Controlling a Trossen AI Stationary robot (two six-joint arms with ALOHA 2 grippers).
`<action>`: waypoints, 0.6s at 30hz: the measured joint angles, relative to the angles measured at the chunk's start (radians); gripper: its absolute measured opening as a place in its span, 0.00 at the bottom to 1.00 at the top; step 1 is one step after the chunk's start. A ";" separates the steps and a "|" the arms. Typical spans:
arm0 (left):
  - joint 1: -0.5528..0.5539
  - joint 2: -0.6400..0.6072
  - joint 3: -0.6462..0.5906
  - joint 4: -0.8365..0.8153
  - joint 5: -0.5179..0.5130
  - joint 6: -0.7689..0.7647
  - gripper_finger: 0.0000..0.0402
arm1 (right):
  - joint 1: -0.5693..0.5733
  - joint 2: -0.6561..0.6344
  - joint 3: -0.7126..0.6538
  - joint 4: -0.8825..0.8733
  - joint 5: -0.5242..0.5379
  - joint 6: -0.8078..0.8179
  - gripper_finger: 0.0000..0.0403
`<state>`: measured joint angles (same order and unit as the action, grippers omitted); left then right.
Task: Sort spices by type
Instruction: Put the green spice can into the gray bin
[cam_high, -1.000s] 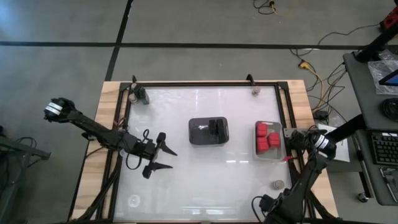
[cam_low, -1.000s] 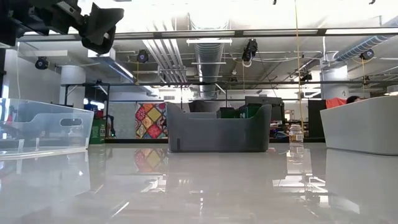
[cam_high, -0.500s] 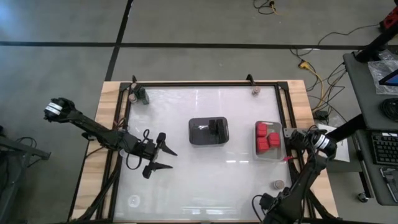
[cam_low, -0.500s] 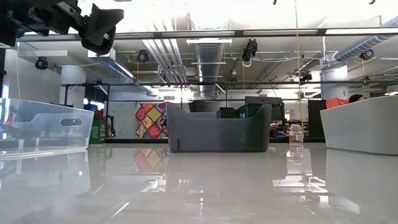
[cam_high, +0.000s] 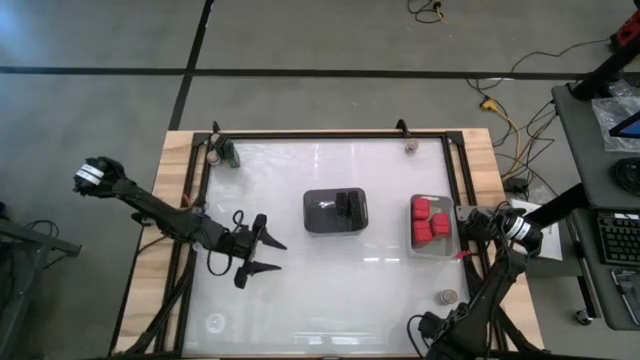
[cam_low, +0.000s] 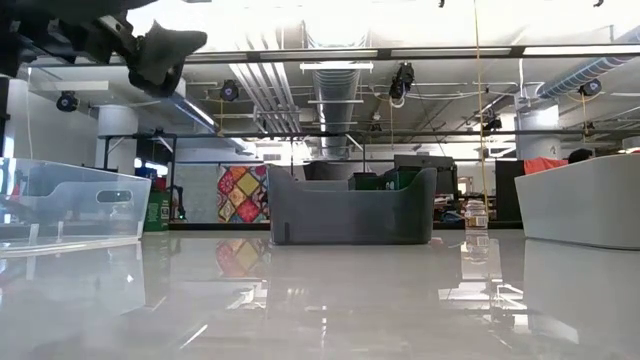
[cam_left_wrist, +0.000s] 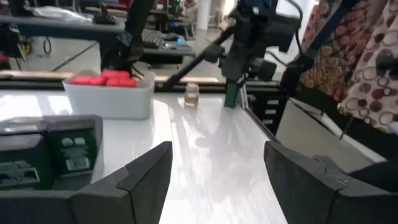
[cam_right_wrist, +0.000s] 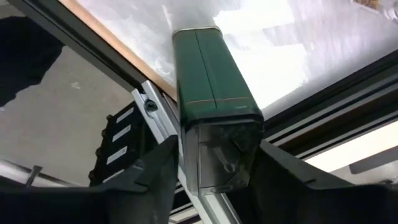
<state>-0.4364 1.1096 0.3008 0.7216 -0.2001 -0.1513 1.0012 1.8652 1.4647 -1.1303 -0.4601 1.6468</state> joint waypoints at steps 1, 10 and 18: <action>-0.002 0.012 0.000 0.005 0.000 -0.008 0.60 | 0.000 0.000 0.000 0.004 0.001 0.001 0.40; -0.028 0.153 0.000 0.142 -0.002 -0.040 0.60 | -0.036 -0.002 0.046 0.017 0.084 0.004 0.32; -0.028 0.185 0.000 0.124 -0.003 -0.049 0.60 | -0.200 -0.003 0.241 -0.068 0.376 -0.019 0.33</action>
<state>-0.4644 1.2948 0.3004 0.8456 -0.2031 -0.2004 0.8011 1.8626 1.7056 -1.1979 -0.0843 1.6273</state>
